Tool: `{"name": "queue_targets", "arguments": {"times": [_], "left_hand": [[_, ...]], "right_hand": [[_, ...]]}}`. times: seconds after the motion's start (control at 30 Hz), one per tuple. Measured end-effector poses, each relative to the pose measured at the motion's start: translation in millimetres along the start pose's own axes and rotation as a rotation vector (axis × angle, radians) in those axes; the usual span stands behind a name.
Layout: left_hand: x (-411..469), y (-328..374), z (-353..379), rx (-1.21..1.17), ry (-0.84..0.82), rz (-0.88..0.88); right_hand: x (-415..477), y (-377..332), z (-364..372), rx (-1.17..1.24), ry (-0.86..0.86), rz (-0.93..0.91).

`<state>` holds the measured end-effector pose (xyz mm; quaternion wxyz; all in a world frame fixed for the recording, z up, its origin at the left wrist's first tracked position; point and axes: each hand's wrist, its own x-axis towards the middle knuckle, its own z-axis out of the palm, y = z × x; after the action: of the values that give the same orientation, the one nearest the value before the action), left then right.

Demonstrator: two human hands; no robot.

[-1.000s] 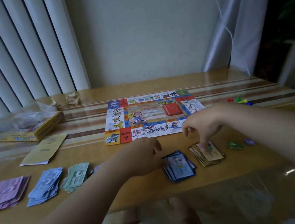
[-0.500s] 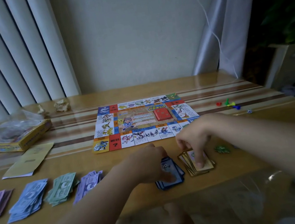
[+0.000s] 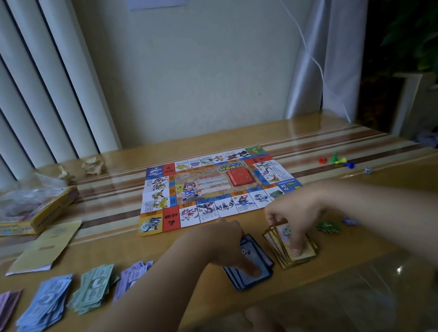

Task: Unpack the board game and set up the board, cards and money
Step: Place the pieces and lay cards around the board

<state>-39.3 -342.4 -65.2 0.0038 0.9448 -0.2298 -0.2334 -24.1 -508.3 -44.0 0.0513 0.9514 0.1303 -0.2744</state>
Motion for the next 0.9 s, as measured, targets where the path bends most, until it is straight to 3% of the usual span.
{"name": "queue_targets", "arguments": {"times": [0.4,0.6,0.9], "left_hand": [[-1.4,-3.3,1.7,-0.080,0.018,0.027],[-12.0,-17.8,14.5,-0.275,0.118,0.024],[-40.5,-55.2,20.5,-0.098,0.079,-0.148]], "right_hand": [[-8.3,5.6,1.7,0.016,0.050,-0.071],[-5.9,4.8,-4.4,0.040,0.098,-0.077],[1.4,-13.5,-24.3,0.367,0.320,-0.188]]}}
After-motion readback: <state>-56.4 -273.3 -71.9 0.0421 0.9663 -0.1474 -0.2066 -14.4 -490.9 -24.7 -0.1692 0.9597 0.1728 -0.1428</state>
